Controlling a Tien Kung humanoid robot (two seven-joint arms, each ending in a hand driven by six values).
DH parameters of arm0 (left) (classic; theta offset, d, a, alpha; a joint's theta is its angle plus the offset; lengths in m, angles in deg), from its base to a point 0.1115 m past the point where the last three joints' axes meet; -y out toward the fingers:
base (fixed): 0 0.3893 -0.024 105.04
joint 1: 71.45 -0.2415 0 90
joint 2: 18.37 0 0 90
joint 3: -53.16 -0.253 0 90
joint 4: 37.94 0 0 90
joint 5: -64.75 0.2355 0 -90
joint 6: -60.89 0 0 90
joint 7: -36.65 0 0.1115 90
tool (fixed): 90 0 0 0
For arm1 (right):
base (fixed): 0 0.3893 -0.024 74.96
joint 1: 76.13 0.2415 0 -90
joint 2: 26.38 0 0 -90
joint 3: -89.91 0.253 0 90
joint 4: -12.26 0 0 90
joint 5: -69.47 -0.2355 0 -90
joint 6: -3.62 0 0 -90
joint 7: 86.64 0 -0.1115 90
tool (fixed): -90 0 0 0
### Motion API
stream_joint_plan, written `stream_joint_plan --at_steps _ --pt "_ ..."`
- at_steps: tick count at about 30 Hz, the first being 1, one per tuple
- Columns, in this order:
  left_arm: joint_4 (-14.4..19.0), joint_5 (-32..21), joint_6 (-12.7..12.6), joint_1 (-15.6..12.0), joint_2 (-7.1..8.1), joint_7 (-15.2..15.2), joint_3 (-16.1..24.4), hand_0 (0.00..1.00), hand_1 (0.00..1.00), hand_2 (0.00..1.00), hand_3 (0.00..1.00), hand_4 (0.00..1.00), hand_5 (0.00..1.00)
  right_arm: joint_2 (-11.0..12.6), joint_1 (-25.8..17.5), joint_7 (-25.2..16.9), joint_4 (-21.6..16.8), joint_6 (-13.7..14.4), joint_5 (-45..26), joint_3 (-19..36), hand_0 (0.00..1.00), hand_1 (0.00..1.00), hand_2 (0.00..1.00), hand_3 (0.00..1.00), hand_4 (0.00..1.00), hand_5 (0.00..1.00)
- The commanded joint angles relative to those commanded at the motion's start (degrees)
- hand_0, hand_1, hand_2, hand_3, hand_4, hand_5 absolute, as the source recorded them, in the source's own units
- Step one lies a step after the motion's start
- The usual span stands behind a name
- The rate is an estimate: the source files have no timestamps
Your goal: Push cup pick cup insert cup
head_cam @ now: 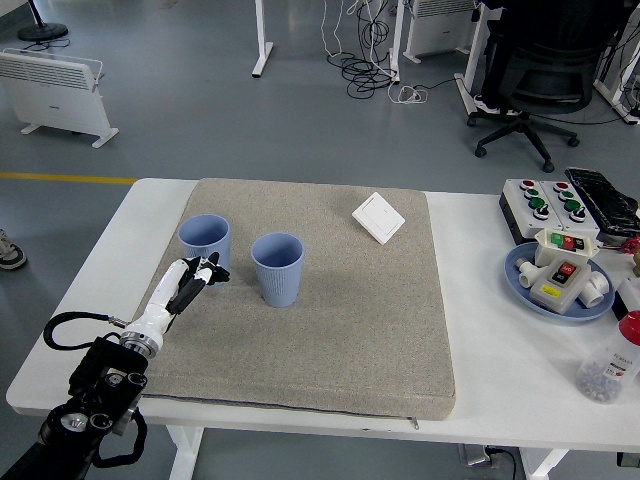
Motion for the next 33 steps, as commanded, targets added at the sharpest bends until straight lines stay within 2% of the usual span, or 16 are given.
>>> stream_joint_plan --at_steps 7,11,24,28,33 --pt "-3.4 0.7 0.3 2.7 -1.40 -0.7 1.8 0.677 0.609 0.542 0.466 0.568 0.998 0.0 0.1 0.0 0.0 -0.1 0.3 -0.4 0.773 0.678 0.672 0.566 0.126 0.474" --pt "-5.1 2.0 0.4 3.8 -1.48 -1.0 3.8 0.682 0.614 0.548 0.468 0.563 0.998 0.0 0.0 0.0 0.0 -0.2 0.5 -0.5 0.772 0.678 0.672 0.566 0.125 0.476" --pt "-11.0 11.3 0.8 7.3 -1.48 -1.7 15.2 0.686 0.620 0.555 0.469 0.556 0.998 0.0 -0.1 0.1 0.0 -0.3 0.5 -1.0 0.772 0.678 0.672 0.565 0.125 0.478" --pt "-11.3 12.0 0.9 7.2 -1.48 -1.8 16.0 0.690 0.624 0.556 0.469 0.550 0.998 0.0 0.0 0.1 0.0 -0.3 0.4 -1.1 0.772 0.678 0.672 0.565 0.125 0.477" --pt "-10.4 9.3 0.5 6.6 -1.48 -2.0 13.5 0.690 0.624 0.556 0.469 0.550 0.998 0.0 0.0 0.1 0.0 -0.3 0.2 -1.1 0.772 0.678 0.672 0.565 0.125 0.477"
